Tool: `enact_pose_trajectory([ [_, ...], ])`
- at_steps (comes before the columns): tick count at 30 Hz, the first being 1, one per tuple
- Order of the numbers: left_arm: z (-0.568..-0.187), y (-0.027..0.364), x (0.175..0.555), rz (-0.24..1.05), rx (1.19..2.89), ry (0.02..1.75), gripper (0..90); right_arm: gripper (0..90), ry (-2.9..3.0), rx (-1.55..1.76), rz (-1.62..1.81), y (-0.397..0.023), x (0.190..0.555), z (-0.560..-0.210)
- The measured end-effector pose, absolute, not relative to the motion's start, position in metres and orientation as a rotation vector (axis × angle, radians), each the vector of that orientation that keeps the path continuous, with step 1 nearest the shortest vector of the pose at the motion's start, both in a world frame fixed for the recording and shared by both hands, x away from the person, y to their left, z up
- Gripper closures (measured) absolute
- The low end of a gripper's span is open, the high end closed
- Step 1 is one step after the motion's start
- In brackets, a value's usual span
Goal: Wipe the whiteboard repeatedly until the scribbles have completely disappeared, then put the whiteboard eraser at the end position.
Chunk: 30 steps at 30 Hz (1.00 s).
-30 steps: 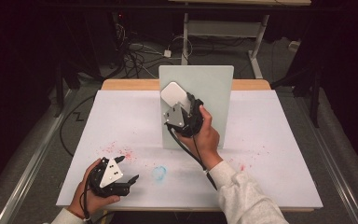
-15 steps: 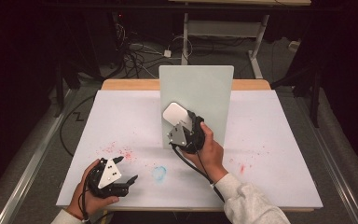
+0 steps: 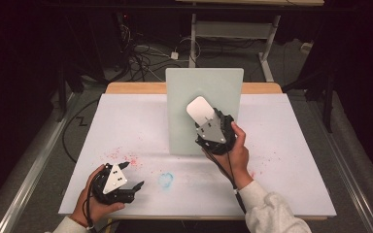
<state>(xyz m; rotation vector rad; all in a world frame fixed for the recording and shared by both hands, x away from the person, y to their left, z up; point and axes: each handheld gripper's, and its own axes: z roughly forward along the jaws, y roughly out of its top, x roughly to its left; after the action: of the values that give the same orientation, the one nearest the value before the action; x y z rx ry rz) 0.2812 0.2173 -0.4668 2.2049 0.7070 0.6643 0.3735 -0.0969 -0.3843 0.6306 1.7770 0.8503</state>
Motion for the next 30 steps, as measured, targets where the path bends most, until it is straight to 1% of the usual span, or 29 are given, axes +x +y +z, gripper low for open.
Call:
enact_pose_trajectory([
  [4,-0.467,0.218,0.282,0.665,2.204,0.707,20.6,31.3,1.796,0.640,0.911,-0.114,0.367,-0.377],
  [13,-0.466,0.216,0.282,0.668,2.206,0.703,20.6,31.3,1.856,0.596,0.941,-0.142,0.350,-0.380],
  [30,-0.466,0.216,0.282,0.681,2.212,0.701,20.6,31.3,1.992,0.580,0.986,-0.164,0.336,-0.399],
])
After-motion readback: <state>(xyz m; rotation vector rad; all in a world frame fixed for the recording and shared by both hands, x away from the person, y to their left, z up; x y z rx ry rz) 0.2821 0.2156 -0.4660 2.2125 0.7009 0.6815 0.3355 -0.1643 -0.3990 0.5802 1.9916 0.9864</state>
